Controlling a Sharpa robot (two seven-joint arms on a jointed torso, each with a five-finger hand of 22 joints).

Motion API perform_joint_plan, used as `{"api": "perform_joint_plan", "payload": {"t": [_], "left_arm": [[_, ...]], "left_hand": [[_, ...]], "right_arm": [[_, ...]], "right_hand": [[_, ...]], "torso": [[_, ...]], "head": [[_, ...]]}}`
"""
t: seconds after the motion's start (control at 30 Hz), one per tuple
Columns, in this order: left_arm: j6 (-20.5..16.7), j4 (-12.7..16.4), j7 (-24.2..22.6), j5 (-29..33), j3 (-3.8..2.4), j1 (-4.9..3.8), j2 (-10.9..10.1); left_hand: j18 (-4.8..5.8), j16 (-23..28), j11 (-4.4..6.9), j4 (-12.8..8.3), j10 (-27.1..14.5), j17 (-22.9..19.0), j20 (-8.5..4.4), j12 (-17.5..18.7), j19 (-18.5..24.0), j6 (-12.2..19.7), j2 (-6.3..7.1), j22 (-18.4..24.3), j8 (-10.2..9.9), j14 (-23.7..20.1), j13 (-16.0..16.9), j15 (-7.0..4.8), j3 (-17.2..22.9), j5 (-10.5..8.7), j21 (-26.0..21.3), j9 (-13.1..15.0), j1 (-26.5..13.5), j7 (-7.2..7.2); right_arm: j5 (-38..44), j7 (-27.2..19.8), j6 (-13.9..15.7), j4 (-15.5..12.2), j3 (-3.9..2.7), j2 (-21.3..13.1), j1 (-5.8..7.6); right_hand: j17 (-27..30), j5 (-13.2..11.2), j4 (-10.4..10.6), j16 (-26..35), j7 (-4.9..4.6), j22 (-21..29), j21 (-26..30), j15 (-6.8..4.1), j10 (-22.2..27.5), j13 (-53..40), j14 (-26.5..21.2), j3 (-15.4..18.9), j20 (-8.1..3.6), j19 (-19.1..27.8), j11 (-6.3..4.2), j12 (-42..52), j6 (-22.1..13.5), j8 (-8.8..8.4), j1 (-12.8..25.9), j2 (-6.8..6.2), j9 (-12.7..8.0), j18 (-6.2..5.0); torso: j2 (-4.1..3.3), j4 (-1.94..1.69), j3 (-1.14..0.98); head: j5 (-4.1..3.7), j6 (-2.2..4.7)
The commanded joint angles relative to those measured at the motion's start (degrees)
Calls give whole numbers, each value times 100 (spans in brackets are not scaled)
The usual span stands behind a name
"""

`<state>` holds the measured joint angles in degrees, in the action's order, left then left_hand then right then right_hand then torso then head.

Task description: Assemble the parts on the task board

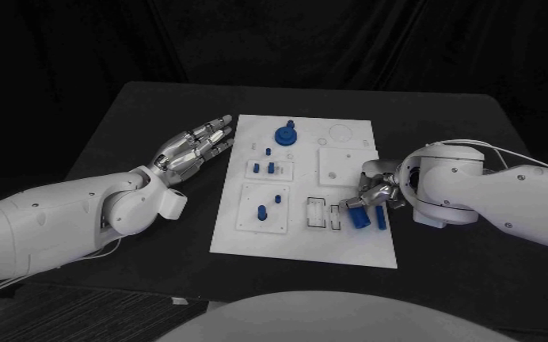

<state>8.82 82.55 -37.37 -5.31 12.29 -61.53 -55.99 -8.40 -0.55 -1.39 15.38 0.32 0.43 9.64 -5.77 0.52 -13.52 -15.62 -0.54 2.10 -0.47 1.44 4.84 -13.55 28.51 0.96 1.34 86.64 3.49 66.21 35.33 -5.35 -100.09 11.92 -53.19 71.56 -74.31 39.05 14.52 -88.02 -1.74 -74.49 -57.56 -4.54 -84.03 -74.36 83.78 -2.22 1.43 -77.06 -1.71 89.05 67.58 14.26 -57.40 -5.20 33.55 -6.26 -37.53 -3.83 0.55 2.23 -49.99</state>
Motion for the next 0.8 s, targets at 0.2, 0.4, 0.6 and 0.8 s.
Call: {"api": "perform_joint_plan", "payload": {"t": [0.2,0.4,0.6,0.8], "left_arm": [[85,-6,-32,3,-5,9,16],[88,-7,-27,3,-5,11,19],[88,1,-26,3,-5,12,12],[96,2,-26,3,-5,12,12]], "left_hand": [[-33,55,-70,-110,-9,-43,27,-84,-66,-18,26,27,71,47,-37,38,217,113,-83,59,92,21],[-33,55,-70,-110,-9,-43,27,-84,-66,-18,26,27,71,47,-37,38,217,113,-83,59,92,21],[-33,55,-78,-120,-10,-43,33,-90,-67,-18,25,27,73,47,-36,44,225,125,-82,59,102,31],[-33,55,-78,-120,-10,-43,33,-90,-67,-18,25,27,73,47,-36,44,225,125,-82,59,102,31]], "right_arm": [[-1497,5,902,-202,-2,-83,137],[-2158,-16,1142,-272,-2,-38,272],[-2396,-27,1165,-207,-1,95,305],[-2220,-23,1086,-156,-1,233,223]], "right_hand": [[-1371,640,-190,58,93,-708,23,-65,-597,-1564,492,-686,-6,-19,-93,95,-292,367,-370,71,564,-7],[-1396,808,-167,25,72,-722,-21,-64,-597,-1564,511,-774,-9,-52,-84,95,-367,371,-269,59,627,3],[-1383,821,-151,43,61,-713,19,-59,-597,-1564,502,-794,-7,-38,-76,95,-403,356,-219,52,634,-3],[-1340,604,-154,103,7,-673,189,-20,-597,-1564,468,-863,21,46,-31,95,-542,274,-165,57,614,-28]], "torso": [[1,0,0],[4,2,1],[2,0,1],[4,-4,2]], "head": [[13,-1],[11,-1],[36,-1],[28,-1]]}}
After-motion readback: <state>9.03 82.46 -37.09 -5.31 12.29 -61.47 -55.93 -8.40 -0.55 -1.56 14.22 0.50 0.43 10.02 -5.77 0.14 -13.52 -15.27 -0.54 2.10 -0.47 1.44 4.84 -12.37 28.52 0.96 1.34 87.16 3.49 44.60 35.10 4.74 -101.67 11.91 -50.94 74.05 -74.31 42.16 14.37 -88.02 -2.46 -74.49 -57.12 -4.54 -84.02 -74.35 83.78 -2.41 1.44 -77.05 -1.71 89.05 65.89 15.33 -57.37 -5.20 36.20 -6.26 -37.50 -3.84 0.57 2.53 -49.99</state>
